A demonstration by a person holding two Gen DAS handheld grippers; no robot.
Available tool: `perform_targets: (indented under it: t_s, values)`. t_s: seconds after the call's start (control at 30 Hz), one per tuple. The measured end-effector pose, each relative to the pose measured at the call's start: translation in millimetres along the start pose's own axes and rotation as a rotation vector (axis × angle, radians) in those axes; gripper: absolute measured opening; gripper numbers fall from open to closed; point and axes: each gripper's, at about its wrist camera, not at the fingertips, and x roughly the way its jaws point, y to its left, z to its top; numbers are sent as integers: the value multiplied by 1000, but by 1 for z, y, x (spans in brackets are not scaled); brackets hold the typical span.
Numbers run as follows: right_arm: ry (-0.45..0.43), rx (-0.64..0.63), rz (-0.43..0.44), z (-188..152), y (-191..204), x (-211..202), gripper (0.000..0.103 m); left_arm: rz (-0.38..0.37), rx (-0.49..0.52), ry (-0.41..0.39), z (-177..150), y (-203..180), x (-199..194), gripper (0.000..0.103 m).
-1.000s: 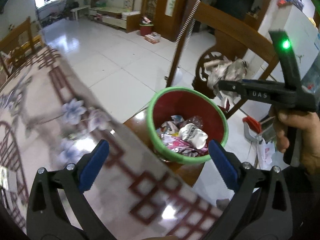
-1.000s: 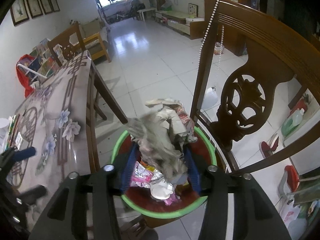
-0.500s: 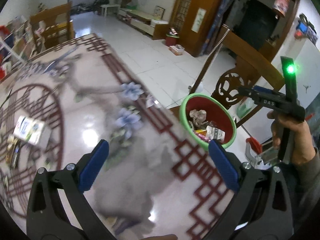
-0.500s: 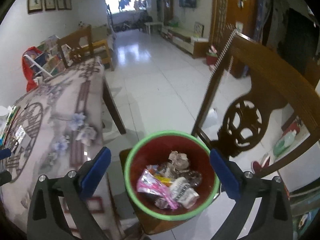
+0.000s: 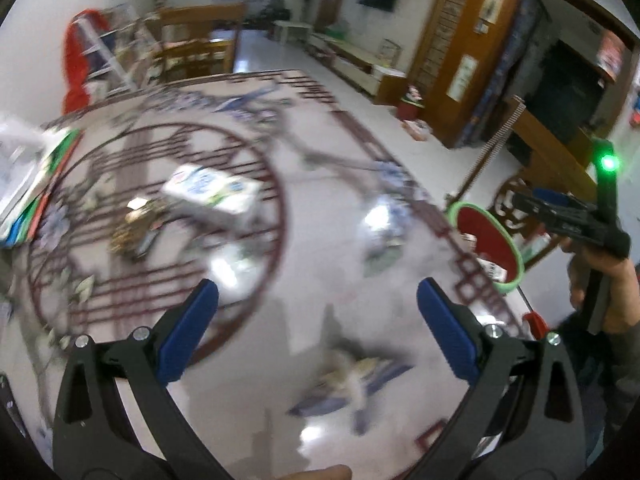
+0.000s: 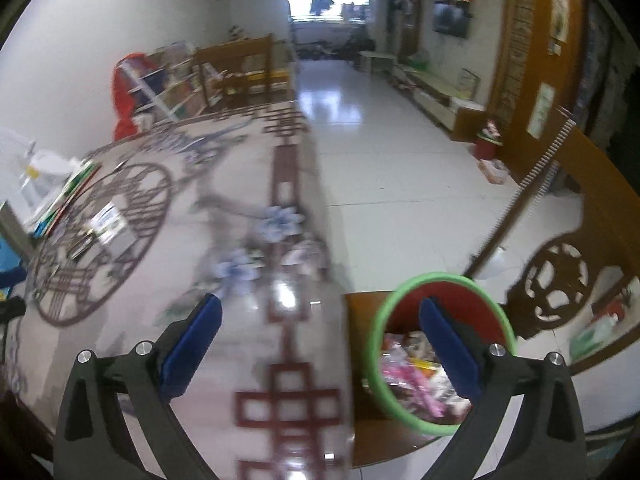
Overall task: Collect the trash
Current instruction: 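Move both open tools back over the table, then grasp the white milk carton with the right tool while the left tool grasps the gold cigarette pack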
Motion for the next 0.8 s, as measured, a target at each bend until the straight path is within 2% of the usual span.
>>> perform_targets:
  t_s: [0.23,0.33,0.47,0.57,0.8]
  values:
    - [52,-97,131,-9,75,18,96,97,-72,-20,-16,59,-23,98]
    - [57,-167,176,-15,112,20,96,152,-76,-35,-27,79,-33,98]
    - [44,-226,222,-16,148,20,96,194,-151,-61,-37,105,-39,98]
    - [38,-242,242,-13,167,22,96,196,-196,-61,-39,118,-42,98]
    - [45,-267,267,-7,191,31,96,200,-205,-39,-38,126,-40,97]
